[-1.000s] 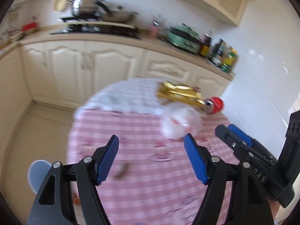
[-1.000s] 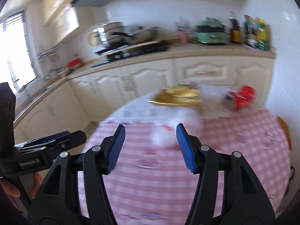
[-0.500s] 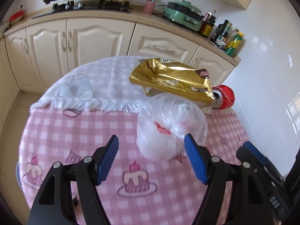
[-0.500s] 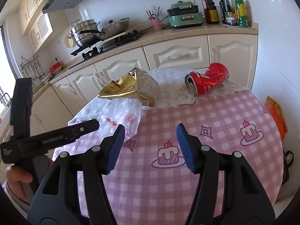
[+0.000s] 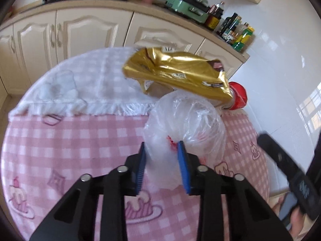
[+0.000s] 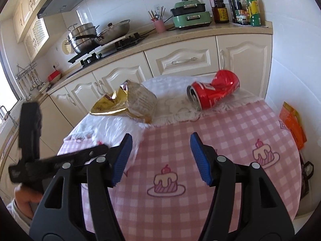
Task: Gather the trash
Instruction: 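Grasp the white plastic bag with the left tool while the right grasps the gold foil bag, then carry the white bag and gold foil bag over the blue bin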
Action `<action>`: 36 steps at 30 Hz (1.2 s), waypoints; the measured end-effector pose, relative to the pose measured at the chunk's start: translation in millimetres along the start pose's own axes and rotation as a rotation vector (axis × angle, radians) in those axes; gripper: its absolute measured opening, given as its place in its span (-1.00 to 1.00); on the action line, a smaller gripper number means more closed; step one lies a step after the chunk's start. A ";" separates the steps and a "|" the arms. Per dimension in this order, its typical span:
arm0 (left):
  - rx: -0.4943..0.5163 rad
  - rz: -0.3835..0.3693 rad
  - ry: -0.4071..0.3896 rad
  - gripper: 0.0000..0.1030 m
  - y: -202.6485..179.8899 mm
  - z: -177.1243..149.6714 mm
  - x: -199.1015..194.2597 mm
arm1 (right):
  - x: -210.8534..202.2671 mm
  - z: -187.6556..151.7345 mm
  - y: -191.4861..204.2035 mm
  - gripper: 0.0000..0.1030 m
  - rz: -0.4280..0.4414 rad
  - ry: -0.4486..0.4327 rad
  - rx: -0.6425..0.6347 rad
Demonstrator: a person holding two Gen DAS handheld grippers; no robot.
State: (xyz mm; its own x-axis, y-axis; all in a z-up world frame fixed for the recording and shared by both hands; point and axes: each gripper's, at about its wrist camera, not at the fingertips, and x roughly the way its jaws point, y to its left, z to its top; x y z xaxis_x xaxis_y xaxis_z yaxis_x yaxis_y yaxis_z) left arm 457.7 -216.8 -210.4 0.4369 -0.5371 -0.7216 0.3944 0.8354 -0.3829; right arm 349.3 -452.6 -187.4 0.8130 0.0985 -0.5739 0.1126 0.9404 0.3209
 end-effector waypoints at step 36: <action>-0.177 0.176 -0.382 -0.72 148.9 -43.1 -212.0 | 23.8 14.7 182.8 -0.87 0.171 -0.016 -0.247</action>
State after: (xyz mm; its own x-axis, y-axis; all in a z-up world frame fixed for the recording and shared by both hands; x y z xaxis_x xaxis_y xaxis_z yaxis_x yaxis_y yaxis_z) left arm 388.9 26.5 -139.3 0.7652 -0.3617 -0.5325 0.1576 0.9073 -0.3898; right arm 397.6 -283.1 -131.4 0.8173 0.2586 -0.5150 -0.1673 0.9616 0.2174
